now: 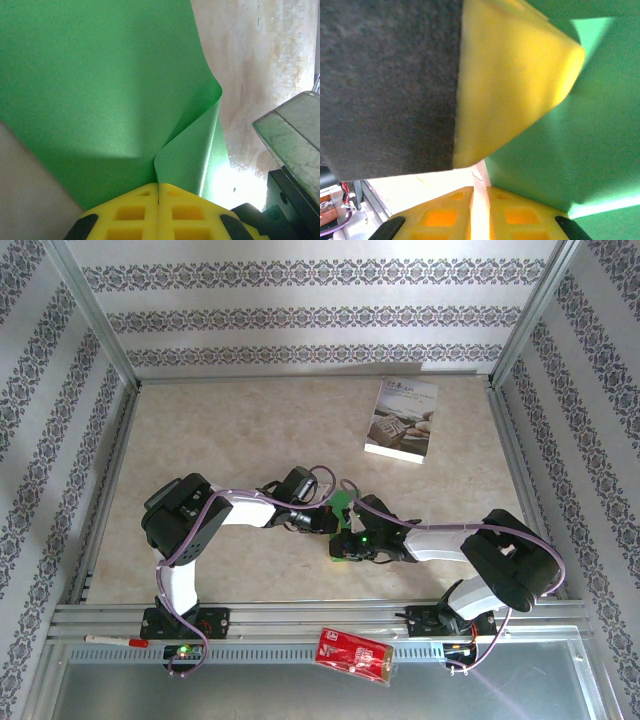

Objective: Fold a paper plane with a square sheet of paper (pick it up from the middle)
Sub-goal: Fold the triangle a second time at the center of the table.

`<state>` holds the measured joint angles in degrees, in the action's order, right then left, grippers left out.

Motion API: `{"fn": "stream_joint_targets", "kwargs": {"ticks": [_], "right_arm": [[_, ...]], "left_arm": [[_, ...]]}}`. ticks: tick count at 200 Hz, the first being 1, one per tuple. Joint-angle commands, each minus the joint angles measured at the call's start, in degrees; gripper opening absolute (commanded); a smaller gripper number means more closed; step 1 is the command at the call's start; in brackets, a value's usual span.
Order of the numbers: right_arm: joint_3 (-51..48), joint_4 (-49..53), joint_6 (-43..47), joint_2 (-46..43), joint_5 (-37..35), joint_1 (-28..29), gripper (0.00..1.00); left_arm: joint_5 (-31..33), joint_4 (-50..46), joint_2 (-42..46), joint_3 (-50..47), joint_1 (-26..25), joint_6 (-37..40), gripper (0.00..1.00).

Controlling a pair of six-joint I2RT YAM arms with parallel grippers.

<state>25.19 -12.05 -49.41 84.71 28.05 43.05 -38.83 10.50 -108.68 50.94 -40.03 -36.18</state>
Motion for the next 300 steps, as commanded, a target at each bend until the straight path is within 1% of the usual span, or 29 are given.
{"fn": "stream_joint_targets", "kwargs": {"ticks": [1,98,205,224,260,300], "right_arm": [[-1.7,0.1,-0.4,0.9,-1.2,1.1,0.15],[-5.2,0.7,-3.1,-1.5,-1.8,4.0,0.14],[-4.4,1.9,-2.4,-1.4,1.6,6.2,0.11],[-3.6,1.8,-2.3,-3.0,2.5,5.3,0.11],[-2.7,1.6,-3.5,-7.6,2.3,0.5,0.13],[-0.9,1.7,-3.7,-6.1,0.3,-0.2,0.13]], "left_arm": [[6.1,-5.6,-5.0,-1.2,-1.4,1.7,0.00],[8.4,-7.8,-5.6,-1.0,-1.4,1.8,0.00],[9.2,-9.2,-5.6,-1.0,-1.3,1.8,0.00],[9.2,-9.2,-5.6,-1.1,-1.4,1.7,0.00],[9.0,-9.3,-5.6,-0.9,-1.4,1.7,0.00],[8.8,-9.3,-5.7,-0.8,-1.4,1.7,0.00]]}}
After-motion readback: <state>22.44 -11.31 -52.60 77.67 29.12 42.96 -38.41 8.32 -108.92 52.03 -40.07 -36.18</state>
